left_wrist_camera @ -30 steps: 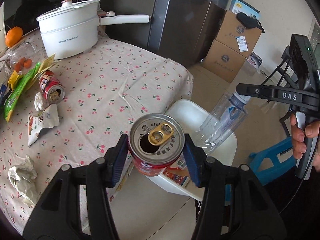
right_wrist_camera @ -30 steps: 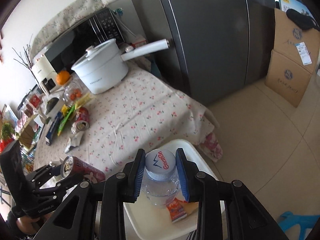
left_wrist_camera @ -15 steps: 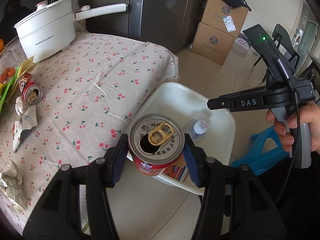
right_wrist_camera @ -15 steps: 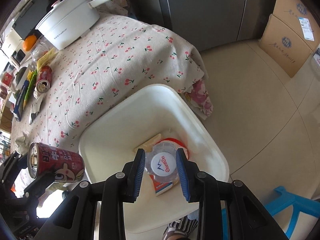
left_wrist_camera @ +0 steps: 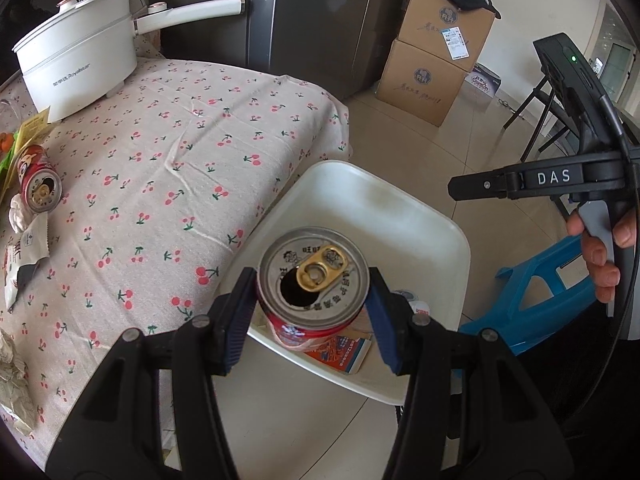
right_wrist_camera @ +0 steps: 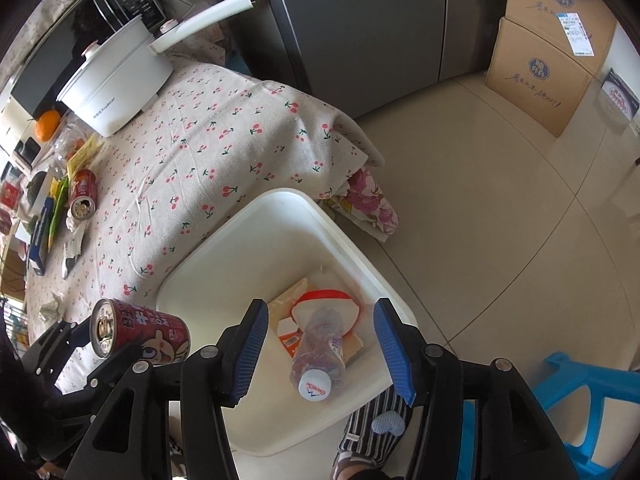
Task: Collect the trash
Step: 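Carry both to the white bin, right releases the bottle while left releases the can, then grasp the crumpled white plastic bag with the left tool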
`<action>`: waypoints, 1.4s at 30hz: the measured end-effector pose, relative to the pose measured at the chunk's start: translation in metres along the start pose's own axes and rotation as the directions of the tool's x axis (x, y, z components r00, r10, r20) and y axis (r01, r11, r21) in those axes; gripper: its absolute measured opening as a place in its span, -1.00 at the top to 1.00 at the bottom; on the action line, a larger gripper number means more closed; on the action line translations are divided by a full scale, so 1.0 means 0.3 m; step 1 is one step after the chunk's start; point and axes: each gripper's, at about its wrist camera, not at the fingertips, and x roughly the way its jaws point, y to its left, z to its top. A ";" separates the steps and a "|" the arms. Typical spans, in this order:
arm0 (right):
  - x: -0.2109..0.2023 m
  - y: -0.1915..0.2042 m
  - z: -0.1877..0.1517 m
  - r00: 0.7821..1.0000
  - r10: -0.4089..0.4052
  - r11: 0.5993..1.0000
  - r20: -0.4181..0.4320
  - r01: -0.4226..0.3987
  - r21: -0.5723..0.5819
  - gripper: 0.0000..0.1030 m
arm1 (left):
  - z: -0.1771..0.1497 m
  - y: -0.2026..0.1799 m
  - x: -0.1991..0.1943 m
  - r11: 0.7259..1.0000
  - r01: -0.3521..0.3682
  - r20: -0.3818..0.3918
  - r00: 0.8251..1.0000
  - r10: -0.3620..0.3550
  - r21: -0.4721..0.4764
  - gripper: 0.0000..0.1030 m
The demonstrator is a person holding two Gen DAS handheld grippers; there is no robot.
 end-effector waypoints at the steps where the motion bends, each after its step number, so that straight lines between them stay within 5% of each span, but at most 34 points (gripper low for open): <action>1: -0.002 -0.006 0.000 1.000 0.002 1.000 -0.001 -0.002 0.008 -0.10 | 0.002 -0.003 0.004 1.000 0.007 0.000 1.000 -0.007 0.005 -0.08; 3: -0.004 -0.011 -0.001 1.000 0.004 1.000 -0.002 -0.004 0.016 -0.10 | 0.009 -0.009 0.010 1.000 0.010 0.001 1.000 -0.010 0.013 -0.09; 7: -0.014 -0.003 0.002 1.000 0.008 1.000 0.007 -0.009 0.013 -0.17 | 0.022 -0.014 -0.030 1.000 -0.014 0.037 0.999 0.013 0.025 -0.44; 18: -0.057 0.068 0.025 0.998 0.012 0.999 0.060 -0.010 -0.032 -0.31 | -0.002 0.147 -0.195 0.987 -0.143 0.050 0.988 0.147 -0.077 -0.68; 31: -0.065 0.309 0.041 0.994 0.038 0.988 0.101 -0.022 -0.151 -0.63 | -0.146 0.432 -0.372 0.896 -0.351 0.000 0.931 0.365 -0.272 -0.99; 37: -0.053 0.452 0.029 0.994 0.045 0.973 0.098 -0.022 -0.228 -0.63 | -0.239 0.561 -0.420 0.850 -0.390 -0.033 0.914 0.405 -0.355 -0.99; 42: -0.039 0.554 0.018 0.990 0.028 0.957 0.140 0.014 -0.288 -0.63 | -0.302 0.632 -0.416 0.836 -0.376 -0.036 0.918 0.396 -0.401 -0.99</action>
